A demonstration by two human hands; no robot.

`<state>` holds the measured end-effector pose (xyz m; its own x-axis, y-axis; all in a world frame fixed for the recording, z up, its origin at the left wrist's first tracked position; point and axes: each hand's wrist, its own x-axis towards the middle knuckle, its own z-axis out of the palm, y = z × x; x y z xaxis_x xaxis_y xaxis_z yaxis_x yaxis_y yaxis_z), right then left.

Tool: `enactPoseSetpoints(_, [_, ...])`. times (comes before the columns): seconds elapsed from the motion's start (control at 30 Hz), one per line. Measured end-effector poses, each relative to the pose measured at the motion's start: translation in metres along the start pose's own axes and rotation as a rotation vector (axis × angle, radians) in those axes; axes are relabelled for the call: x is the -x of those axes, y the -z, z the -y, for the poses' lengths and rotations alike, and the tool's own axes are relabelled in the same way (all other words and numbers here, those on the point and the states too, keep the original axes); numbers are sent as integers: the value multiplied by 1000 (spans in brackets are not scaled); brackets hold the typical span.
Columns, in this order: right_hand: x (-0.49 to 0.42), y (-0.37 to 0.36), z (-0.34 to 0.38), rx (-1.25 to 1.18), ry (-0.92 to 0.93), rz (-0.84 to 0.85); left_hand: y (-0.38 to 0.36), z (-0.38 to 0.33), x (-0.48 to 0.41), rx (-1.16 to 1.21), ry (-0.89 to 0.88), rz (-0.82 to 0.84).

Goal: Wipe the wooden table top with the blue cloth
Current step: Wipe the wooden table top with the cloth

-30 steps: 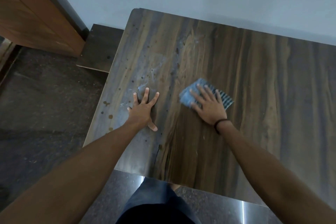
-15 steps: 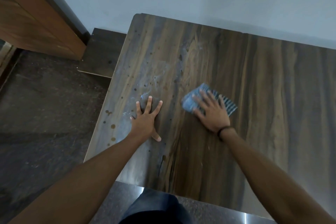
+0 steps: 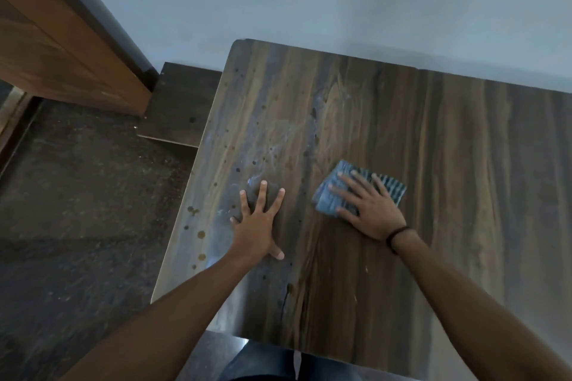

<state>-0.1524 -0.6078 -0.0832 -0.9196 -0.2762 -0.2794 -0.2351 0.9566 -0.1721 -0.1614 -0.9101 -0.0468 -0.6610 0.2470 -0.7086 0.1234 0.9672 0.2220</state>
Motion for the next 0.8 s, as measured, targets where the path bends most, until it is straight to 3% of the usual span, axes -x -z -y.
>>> enactPoseSetpoints(0.2, [-82, 28, -12, -306, -553, -109, 2, -2, 2, -23, 16, 29])
enactPoseSetpoints(0.27, [-73, 19, 11, -296, -510, -109, 2, -3, 3, -8, 19, 34])
enactPoseSetpoints(0.37, [-29, 4, 30, -160, -222, -42, 9, -6, -5, 67, 25, -11])
enactPoseSetpoints(0.53, [-32, 19, -16, -16, 30, 28, 61, -16, -45, 30, 13, -107])
enactPoseSetpoints(0.73, [-110, 40, -28, -292, -463, -103, 128, -22, -98, 31, 82, -73])
enactPoseSetpoints(0.8, [-103, 27, -7, -262, -439, -146, 140, -22, -108, 34, 93, -40])
